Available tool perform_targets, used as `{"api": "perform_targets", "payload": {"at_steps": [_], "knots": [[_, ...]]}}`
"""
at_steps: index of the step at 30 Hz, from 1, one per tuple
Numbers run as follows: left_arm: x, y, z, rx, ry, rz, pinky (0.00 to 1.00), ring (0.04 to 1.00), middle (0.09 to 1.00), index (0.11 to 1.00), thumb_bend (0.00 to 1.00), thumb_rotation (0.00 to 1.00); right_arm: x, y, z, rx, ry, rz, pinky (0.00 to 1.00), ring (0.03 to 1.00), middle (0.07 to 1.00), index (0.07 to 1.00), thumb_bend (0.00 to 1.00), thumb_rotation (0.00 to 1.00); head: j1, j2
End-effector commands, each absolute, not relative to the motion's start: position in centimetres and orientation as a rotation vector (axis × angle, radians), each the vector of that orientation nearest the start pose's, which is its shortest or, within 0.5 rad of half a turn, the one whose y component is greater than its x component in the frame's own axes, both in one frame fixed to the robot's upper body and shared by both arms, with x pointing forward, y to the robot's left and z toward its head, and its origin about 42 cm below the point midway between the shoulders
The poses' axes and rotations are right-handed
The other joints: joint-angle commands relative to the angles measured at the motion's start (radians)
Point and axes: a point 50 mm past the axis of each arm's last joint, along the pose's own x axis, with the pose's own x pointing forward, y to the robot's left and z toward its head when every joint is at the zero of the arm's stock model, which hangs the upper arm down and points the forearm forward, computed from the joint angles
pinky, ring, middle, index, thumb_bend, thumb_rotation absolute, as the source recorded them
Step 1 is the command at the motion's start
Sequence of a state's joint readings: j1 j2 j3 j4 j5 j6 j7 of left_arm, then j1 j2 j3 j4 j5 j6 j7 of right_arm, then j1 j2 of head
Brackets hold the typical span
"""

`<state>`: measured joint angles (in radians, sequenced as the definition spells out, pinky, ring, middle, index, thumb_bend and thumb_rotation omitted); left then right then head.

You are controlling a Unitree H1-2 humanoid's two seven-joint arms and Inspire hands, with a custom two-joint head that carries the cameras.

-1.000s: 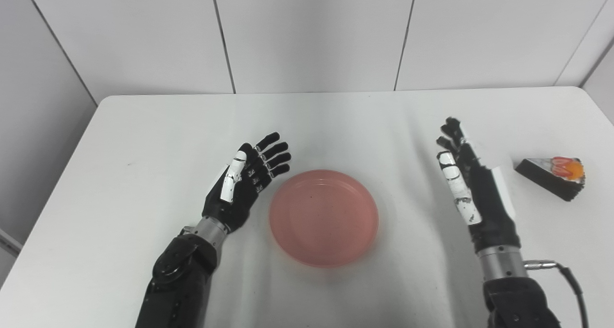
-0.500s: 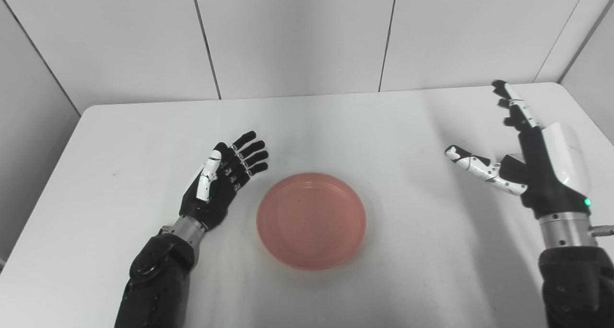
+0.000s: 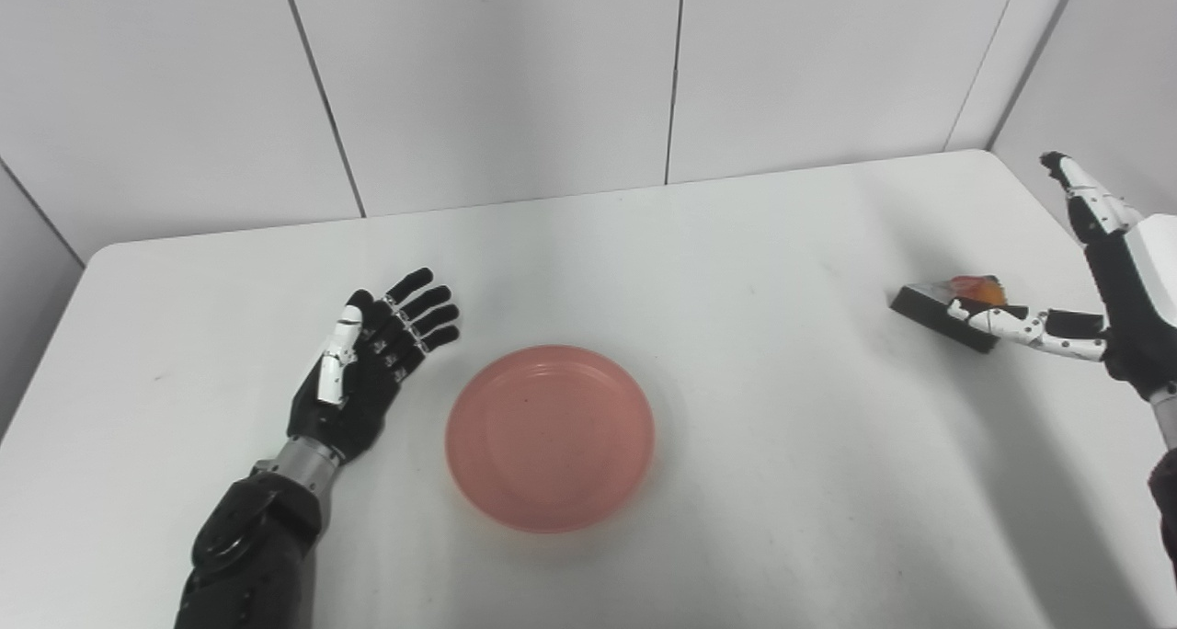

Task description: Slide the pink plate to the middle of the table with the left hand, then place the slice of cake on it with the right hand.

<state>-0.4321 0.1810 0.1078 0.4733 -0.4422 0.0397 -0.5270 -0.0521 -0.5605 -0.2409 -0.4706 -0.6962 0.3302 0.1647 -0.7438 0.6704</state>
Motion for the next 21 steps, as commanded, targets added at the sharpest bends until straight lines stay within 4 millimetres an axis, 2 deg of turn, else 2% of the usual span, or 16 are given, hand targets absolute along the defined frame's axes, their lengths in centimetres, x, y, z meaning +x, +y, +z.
{"api": "perform_targets", "payload": {"at_steps": [1,9,11,13,19,21], "knots": [[39.3,27.9,8.4,-0.315,0.138,-0.387,0.8,0.812,0.817,0.808,0.48,0.99,26.4,-39.9,30.8,-1.237,-0.173,-0.405,0.74,0.883,0.938,0.95,0.99,0.53,-0.001,-0.001],[39.8,29.2,7.8,-0.286,0.159,-0.389,0.84,0.828,0.829,0.818,0.5,0.99,27.3,-40.3,31.3,-1.234,-0.053,-0.354,0.76,0.911,0.969,0.979,1.0,0.52,-0.121,-0.025],[40.1,29.6,7.4,-0.281,0.158,-0.393,0.86,0.845,0.845,0.832,0.53,0.96,27.8,-40.3,31.3,-1.242,-0.029,-0.343,0.74,0.896,0.965,0.973,1.0,0.53,-0.125,-0.025],[39.9,29.9,7.3,-0.226,0.138,-0.393,0.85,0.85,0.852,0.843,0.52,0.98,28.3,-40.3,31.3,-1.241,-0.011,-0.333,0.74,0.892,0.963,0.966,1.0,0.53,-0.126,-0.025],[39.6,30.7,7.1,-0.173,0.127,-0.386,0.86,0.859,0.857,0.851,0.49,1.0,29.5,-40.7,30.9,-1.225,0.035,-0.289,0.8,0.93,0.966,0.98,1.0,0.54,-0.13,-0.02],[39.6,30.9,7.0,-0.169,0.13,-0.384,0.85,0.855,0.855,0.848,0.49,1.0,30.0,-40.9,30.8,-1.189,0.045,-0.273,0.78,0.921,0.974,0.984,1.0,0.5,-0.13,-0.018]]}}
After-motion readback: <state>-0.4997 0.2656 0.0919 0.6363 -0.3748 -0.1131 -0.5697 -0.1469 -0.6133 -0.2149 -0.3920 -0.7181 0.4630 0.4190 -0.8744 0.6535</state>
